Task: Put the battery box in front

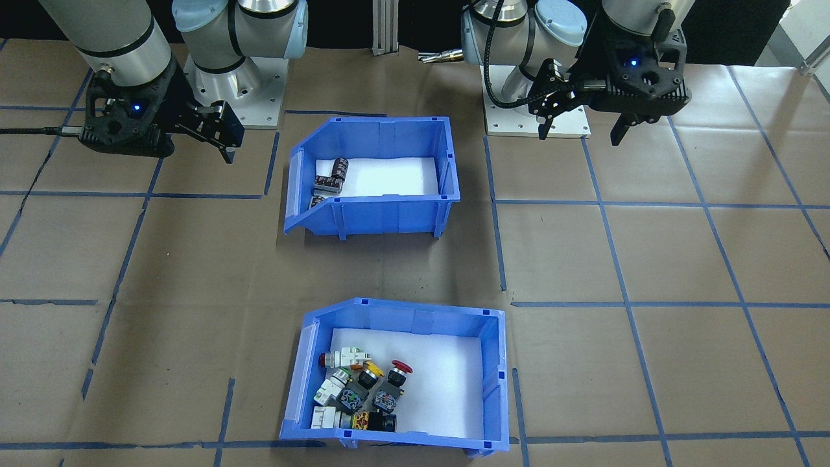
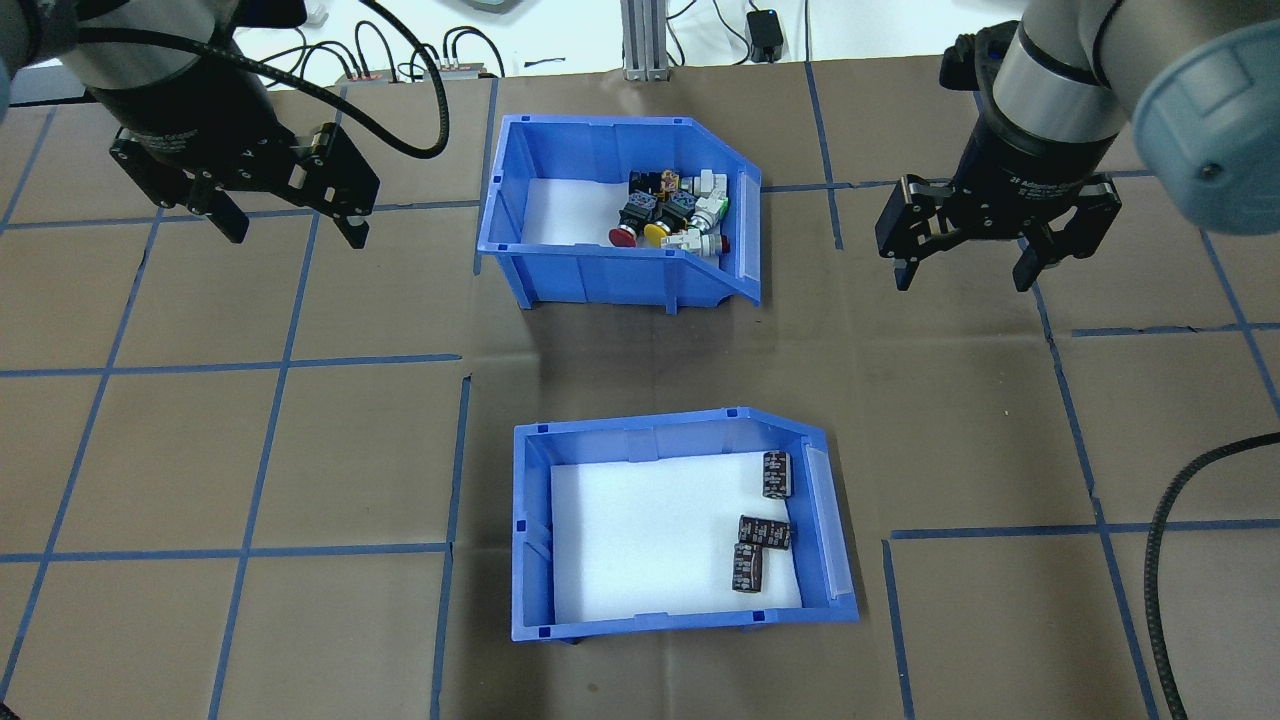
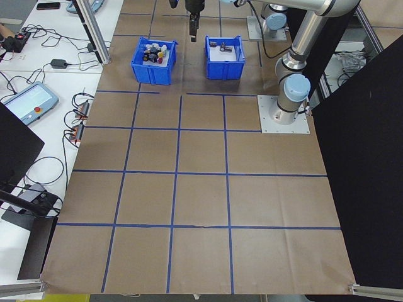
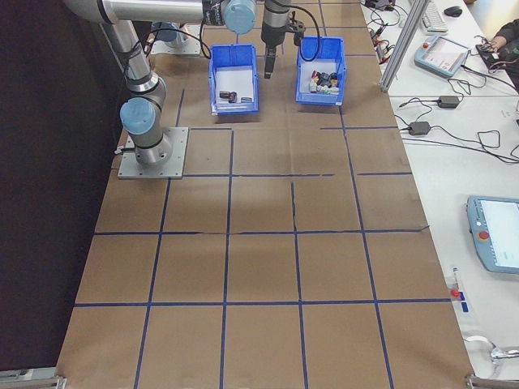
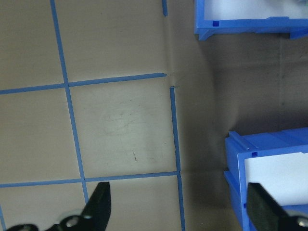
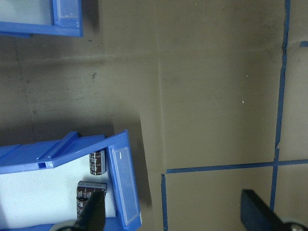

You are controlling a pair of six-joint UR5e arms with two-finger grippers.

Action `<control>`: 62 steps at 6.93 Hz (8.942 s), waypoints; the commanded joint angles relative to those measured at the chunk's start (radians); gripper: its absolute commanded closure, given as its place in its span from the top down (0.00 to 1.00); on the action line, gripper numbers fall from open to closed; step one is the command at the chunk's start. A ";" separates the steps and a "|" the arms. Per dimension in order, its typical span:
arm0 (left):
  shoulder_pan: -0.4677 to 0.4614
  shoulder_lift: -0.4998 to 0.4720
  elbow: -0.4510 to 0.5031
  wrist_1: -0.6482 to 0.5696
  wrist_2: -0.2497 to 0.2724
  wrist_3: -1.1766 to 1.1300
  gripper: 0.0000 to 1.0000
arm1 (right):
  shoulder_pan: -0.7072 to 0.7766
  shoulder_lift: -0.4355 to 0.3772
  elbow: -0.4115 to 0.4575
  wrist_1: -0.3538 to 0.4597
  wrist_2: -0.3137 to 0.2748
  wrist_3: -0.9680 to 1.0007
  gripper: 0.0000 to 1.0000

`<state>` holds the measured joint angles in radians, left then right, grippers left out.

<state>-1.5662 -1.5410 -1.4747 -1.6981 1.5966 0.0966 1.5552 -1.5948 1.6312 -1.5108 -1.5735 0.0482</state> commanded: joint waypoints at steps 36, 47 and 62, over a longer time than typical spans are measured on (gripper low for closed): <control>-0.520 0.093 -0.783 0.675 -0.224 -2.171 0.78 | 0.168 0.368 -0.172 -0.384 -0.129 -1.342 0.00; 0.013 0.227 -0.689 0.525 -0.121 -1.593 0.00 | -0.185 -0.075 0.404 -0.531 -0.092 -1.824 0.00; -0.216 -0.542 -0.004 0.960 -0.426 -1.954 0.09 | -0.143 -0.370 0.677 -0.506 -0.063 -1.742 0.00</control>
<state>-1.7711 -2.0764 -1.4677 -0.7648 1.1911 -1.8517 1.3904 -1.9351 2.2769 -2.0206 -1.6404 -1.7453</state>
